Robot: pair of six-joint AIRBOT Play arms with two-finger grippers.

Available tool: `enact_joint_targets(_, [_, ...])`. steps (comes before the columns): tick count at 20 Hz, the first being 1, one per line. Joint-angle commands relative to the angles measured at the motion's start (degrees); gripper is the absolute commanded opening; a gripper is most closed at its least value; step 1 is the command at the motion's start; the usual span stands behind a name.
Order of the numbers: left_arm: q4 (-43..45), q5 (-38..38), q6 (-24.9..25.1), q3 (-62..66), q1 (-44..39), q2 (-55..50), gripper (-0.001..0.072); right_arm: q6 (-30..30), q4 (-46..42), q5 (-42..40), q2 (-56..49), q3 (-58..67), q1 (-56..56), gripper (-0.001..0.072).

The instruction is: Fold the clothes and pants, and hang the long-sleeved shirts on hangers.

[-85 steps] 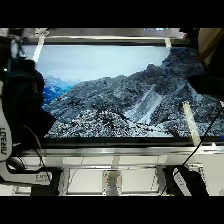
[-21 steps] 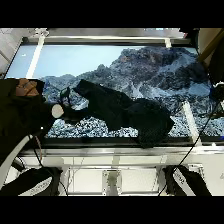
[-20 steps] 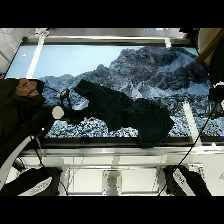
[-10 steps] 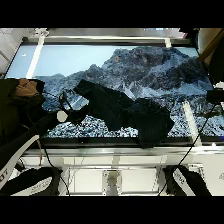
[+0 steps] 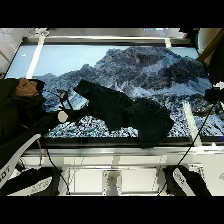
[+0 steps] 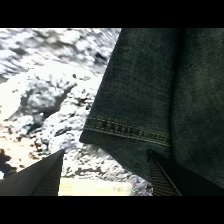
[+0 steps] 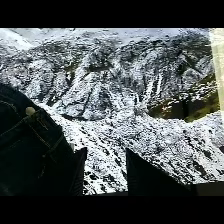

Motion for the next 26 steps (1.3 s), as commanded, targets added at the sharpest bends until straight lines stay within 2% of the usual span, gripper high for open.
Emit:
enact_joint_targets(1, [-0.1, 0.2, 0.6, 0.7, -0.4, -1.6, 0.0576, 0.0, 0.8, 0.0, 0.0, 0.0, 0.0, 0.0297])
enact_joint_targets(5, [-0.1, 0.3, 2.1, 5.0, -1.5, -5.9, 0.0571, 0.0, 0.8, 0.0, 0.0, 0.0, 0.0, 0.0297])
enact_joint_targets(7, [-0.1, -0.1, 2.8, 7.1, -1.7, -8.0, 0.0442, 0.0, 0.8, 0.1, 0.0, 0.0, 0.0, 0.0297])
enact_joint_targets(8, [-0.1, -0.3, 2.8, 7.7, -1.7, -8.8, 0.0436, 0.0, 0.7, 0.1, 0.0, 0.0, 0.0, 0.0297])
enact_joint_targets(9, [-0.1, -0.3, 2.8, 8.1, -1.7, -9.4, 0.038, 0.0, 0.5, 0.1, 0.0, 0.0, 0.0, 0.0297])
enact_joint_targets(11, [0.0, -0.3, 4.2, 8.1, -1.6, -9.8, 0.0018, 0.0, -0.1, 0.1, 0.0, 0.0, 0.0, 0.0297])
enact_joint_targets(14, [1.2, -3.1, 6.8, 9.6, -0.6, -8.9, 0.0026, 0.0, -1.4, 0.9, 0.0, -0.3, 0.0, 0.0297])
enact_joint_targets(16, [7.7, -8.9, 6.8, 11.7, 1.4, -6.5, 0.0026, 0.0, -1.9, 1.9, 0.0, -3.9, 0.0, 0.0297])
enact_joint_targets(18, [16.1, -17.4, 6.8, 14.2, 3.6, -2.8, 0.0026, -0.1, -0.7, 1.8, -0.2, -12.8, 0.0, 0.0298])
enact_joint_targets(20, [22.8, -24.5, 6.8, 15.8, 4.8, 1.0, 0.0026, -0.5, 0.1, -2.0, -1.6, -22.8, -0.1, 0.0298])
enact_joint_targets(22, [28.1, -29.0, 7.2, 15.9, 4.8, 4.7, 0.0026, -0.6, 4.9, -6.3, -4.2, -27.7, -0.1, 0.0298])
enact_joint_targets(24, [30.8, -32.2, 8.3, 15.9, 4.8, 7.5, 0.0026, -4.0, 12.2, -8.2, -8.0, -27.2, -0.1, 0.03])
enact_joint_targets(26, [34.2, -35.7, 8.2, 15.9, 4.9, 9.9, 0.0026, -4.9, 14.0, -7.8, -13.0, -24.7, -0.1, 0.0422])
